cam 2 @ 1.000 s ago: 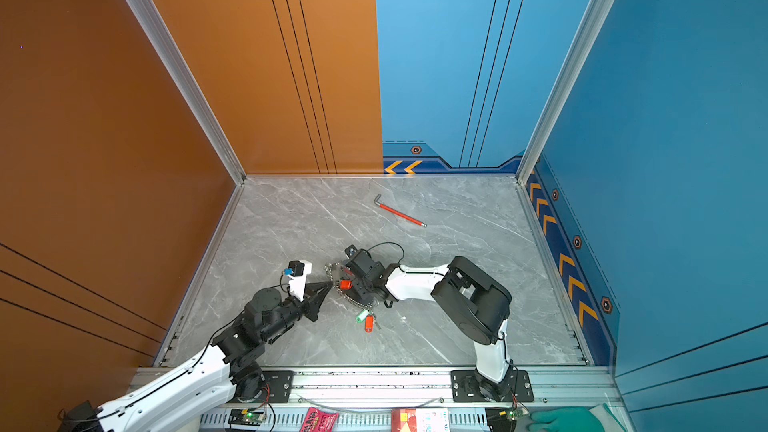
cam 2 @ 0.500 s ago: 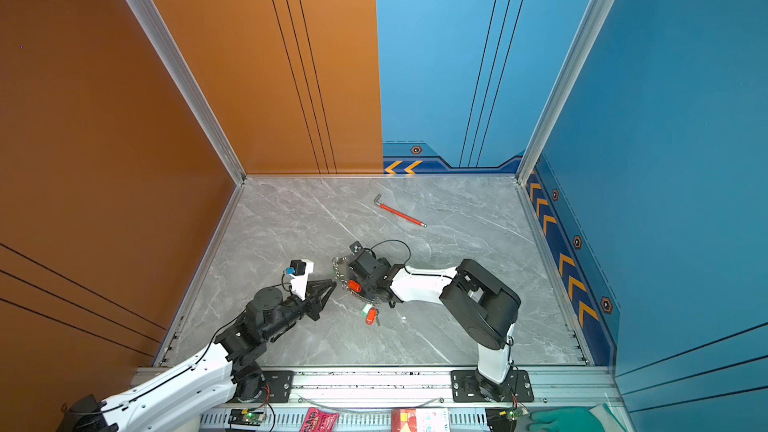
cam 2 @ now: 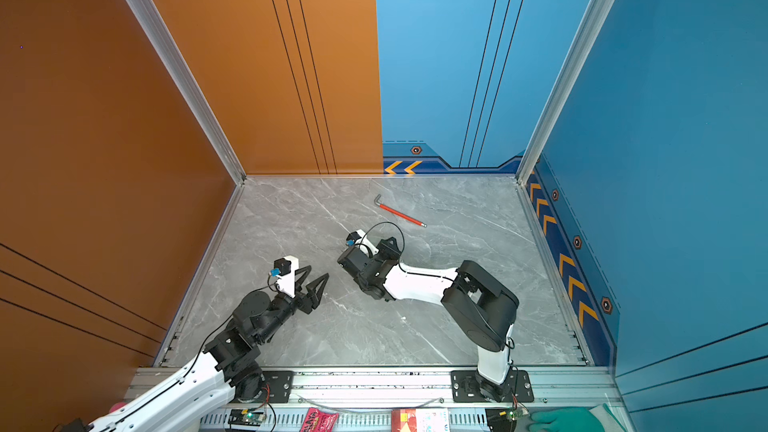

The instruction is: Put the keys on the keyring

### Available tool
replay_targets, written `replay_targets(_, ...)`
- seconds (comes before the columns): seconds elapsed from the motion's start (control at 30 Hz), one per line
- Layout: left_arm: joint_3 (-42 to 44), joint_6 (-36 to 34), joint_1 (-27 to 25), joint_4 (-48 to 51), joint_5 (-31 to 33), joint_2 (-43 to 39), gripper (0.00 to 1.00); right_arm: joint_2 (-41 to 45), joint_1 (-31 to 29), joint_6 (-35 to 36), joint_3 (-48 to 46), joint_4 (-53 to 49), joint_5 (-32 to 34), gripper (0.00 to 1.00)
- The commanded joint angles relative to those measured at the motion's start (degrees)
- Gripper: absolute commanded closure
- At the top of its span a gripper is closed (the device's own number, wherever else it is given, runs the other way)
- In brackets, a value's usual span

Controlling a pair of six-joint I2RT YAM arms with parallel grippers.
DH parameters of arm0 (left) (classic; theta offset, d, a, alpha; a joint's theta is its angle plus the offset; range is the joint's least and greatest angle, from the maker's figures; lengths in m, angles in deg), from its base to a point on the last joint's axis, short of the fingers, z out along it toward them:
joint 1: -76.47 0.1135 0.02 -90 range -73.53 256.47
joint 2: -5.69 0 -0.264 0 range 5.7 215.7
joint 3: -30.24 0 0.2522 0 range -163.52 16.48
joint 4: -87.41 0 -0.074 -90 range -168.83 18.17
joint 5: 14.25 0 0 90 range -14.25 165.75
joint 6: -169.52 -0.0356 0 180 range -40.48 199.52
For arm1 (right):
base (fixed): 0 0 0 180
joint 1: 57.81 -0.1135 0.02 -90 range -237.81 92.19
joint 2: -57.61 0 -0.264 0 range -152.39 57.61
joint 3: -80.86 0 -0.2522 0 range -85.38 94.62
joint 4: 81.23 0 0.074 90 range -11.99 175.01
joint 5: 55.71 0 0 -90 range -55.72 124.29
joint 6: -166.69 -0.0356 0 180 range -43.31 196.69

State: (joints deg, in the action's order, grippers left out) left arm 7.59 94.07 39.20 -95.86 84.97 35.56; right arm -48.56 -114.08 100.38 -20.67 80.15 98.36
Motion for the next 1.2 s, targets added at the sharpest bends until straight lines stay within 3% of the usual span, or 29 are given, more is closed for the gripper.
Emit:
replay_targets(0.0,0.83,-4.13,1.23,1.50,6.22,-0.62,0.33,-0.45,3.54,15.99,-2.89,11.41,11.19,0.94)
replay_targets(0.13,2.06,-5.87,2.24,0.22,6.13,0.22,0.32,-2.02,1.92,16.07,0.76,7.80,12.53,0.95)
replay_targets(0.27,2.03,-6.02,3.07,-0.01,4.62,0.83,0.32,-3.67,0.33,29.25,-3.00,25.68,14.07,0.93)
replay_targets(0.33,2.35,-5.88,3.22,-0.23,4.10,0.59,0.32,-3.37,1.95,29.00,-3.03,27.07,14.94,0.93)
replay_targets(0.5,2.73,-5.49,3.70,-0.77,3.26,0.27,0.32,-0.57,4.37,6.90,2.44,0.90,9.40,0.94)
replay_targets(0.8,2.73,-5.05,4.26,-1.43,2.39,1.40,0.32,-0.50,10.04,-7.03,2.25,-12.19,3.05,0.94)
replay_targets(1.17,2.53,-4.88,4.41,-2.29,1.39,2.93,0.31,-4.03,18.76,-30.80,4.62,-33.02,-3.33,0.95)
